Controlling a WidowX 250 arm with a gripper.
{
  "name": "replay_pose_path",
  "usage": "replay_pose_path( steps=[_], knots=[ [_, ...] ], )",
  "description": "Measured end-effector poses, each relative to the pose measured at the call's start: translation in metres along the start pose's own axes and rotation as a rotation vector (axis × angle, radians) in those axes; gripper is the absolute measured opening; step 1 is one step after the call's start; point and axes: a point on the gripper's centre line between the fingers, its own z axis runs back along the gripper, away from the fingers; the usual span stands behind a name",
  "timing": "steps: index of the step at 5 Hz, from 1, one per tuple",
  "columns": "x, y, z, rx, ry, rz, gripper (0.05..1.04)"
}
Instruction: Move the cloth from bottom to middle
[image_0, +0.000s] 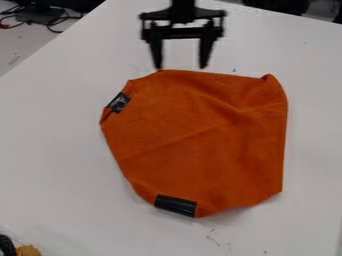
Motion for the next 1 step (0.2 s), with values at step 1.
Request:
replay_pose_path(
  steps=[1],
  knots=[
    [-0.0031, 0.0489, -0.0022, 0.016, 0.014, 0.058, 0.999]
  ],
)
